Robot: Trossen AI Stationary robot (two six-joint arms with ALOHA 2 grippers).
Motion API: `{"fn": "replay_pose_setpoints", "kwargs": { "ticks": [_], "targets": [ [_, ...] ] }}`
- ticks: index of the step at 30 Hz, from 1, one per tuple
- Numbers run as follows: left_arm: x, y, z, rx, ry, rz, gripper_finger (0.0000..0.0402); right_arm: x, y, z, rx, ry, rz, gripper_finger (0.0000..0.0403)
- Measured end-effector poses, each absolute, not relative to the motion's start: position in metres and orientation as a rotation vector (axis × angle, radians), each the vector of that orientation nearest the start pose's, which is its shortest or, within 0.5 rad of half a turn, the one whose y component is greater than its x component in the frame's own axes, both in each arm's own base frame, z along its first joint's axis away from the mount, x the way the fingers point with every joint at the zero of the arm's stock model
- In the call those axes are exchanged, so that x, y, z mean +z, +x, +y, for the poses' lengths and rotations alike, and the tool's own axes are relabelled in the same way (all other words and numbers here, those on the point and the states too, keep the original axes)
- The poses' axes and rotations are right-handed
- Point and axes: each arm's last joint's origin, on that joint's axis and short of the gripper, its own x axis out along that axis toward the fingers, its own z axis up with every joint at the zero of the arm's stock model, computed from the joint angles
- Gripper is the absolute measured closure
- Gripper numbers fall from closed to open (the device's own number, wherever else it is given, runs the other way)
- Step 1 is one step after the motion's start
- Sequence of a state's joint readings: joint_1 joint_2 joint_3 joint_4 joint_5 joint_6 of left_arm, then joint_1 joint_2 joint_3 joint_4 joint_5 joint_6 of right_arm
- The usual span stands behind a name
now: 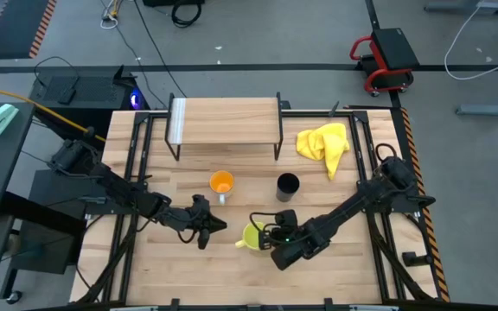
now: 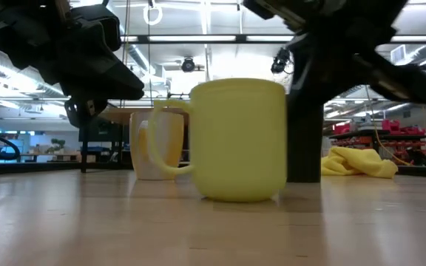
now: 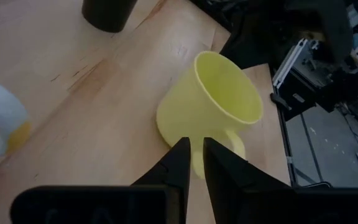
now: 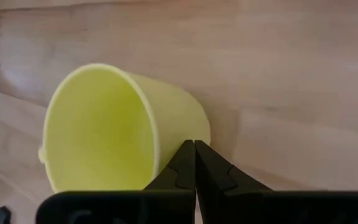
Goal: Stack small to large cups/mugs on shelf
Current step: Put the yellow mug on the shelf
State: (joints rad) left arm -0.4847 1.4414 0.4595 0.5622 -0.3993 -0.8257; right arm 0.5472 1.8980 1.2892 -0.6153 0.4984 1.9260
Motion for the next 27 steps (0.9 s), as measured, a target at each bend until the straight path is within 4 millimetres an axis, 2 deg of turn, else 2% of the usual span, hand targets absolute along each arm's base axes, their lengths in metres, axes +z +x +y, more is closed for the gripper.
{"fn": "replay_pose_setpoints", "kwargs": {
  "ticks": [8, 19, 22, 27],
  "targets": [
    [0.155, 0.231, -0.115, 0.053, -0.654, 0.414, 0.0345, 0.179, 0.345, 0.163, -0.814, 1.110, 0.634, 0.0398],
    [0.155, 0.224, -0.128, -0.029, -0.670, 0.456, 0.0342, 0.180, 0.348, 0.157, -0.798, 1.078, 0.646, 0.0391],
    [0.155, 0.224, -0.128, -0.038, -0.682, 0.464, 0.0338, 0.190, 0.346, 0.156, -0.775, 1.089, 0.638, 0.0388],
    [0.154, 0.224, -0.129, -0.063, -0.690, 0.480, 0.0331, 0.221, 0.331, 0.161, -0.696, 1.106, 0.619, 0.0391]
  ]
}}
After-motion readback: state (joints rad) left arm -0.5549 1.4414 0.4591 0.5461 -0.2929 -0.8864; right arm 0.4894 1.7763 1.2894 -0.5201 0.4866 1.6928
